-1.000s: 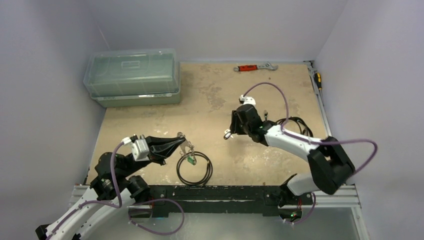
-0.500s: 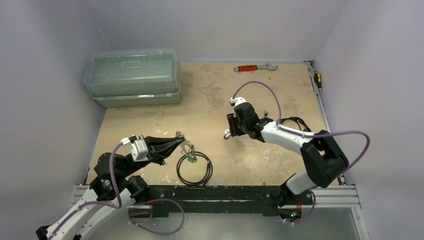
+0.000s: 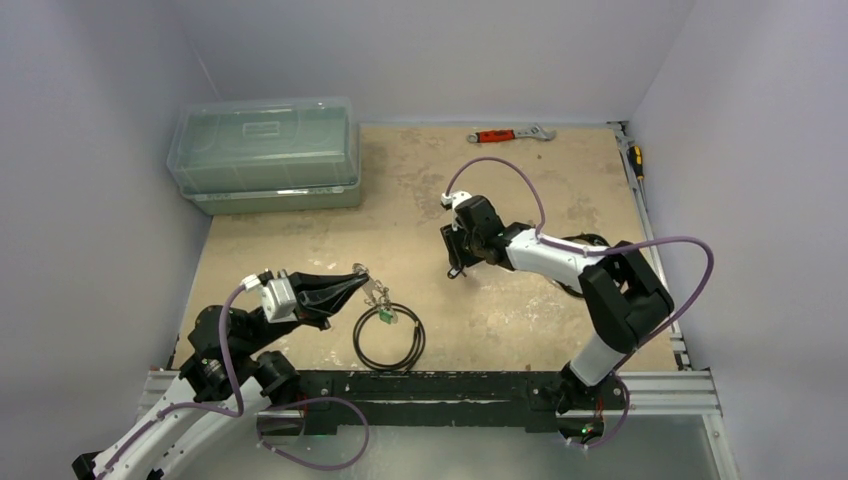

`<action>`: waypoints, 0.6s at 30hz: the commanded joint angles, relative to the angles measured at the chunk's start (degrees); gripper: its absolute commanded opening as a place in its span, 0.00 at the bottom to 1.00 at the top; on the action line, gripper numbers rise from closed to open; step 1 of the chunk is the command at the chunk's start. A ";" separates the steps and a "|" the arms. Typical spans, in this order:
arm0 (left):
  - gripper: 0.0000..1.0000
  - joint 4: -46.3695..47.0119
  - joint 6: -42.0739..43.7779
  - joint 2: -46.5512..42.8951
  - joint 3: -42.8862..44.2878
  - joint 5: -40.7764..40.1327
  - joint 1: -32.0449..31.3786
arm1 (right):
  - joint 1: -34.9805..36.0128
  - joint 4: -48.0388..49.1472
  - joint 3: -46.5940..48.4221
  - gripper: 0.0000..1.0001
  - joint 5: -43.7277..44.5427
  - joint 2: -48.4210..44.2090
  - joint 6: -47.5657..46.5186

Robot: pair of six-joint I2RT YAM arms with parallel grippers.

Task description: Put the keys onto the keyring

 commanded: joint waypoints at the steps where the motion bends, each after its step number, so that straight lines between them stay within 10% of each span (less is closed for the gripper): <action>1: 0.00 3.01 0.28 -0.05 0.45 0.18 0.36 | 0.33 -0.72 1.83 0.42 0.71 1.08 -1.47; 13: 0.00 2.83 0.24 -0.86 0.40 0.16 0.30 | 0.34 -1.55 3.23 0.33 1.12 5.30 -1.30; 18: 0.00 2.75 0.25 -1.25 0.42 0.16 0.30 | 0.31 -1.88 3.66 0.12 1.08 6.00 -1.13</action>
